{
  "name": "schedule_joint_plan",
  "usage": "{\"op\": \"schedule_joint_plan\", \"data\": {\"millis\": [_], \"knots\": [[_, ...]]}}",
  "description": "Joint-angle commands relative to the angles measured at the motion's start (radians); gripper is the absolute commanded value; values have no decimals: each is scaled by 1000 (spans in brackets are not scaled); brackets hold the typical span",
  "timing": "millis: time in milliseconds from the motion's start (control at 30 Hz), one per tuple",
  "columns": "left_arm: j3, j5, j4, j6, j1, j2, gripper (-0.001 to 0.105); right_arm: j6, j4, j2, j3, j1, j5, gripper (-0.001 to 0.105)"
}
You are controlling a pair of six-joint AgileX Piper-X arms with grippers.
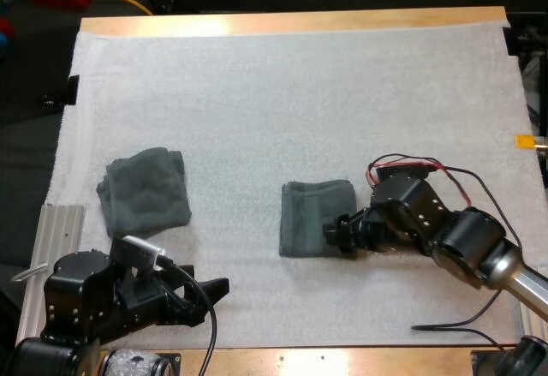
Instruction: Pick towel from pile, fold and stack
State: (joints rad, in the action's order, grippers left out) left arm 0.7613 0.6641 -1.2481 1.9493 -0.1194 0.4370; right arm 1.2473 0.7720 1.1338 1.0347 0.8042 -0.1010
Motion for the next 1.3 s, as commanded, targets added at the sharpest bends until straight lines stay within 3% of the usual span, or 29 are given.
{"op": "schedule_joint_plan", "data": {"millis": [0,733,1133,1267], "knots": [[7,2,26,7,-6,8,71,13,19,-21,-2,-1,13,70],[-12,8,192,8,-6,281,71,13,19,-45,-2,-1,13,70],[-27,84,335,-2,-6,465,72,13,19,-45,-2,-1,13,70],[-27,146,336,-5,-6,540,72,13,19,-45,-2,-1,13,70]]}}
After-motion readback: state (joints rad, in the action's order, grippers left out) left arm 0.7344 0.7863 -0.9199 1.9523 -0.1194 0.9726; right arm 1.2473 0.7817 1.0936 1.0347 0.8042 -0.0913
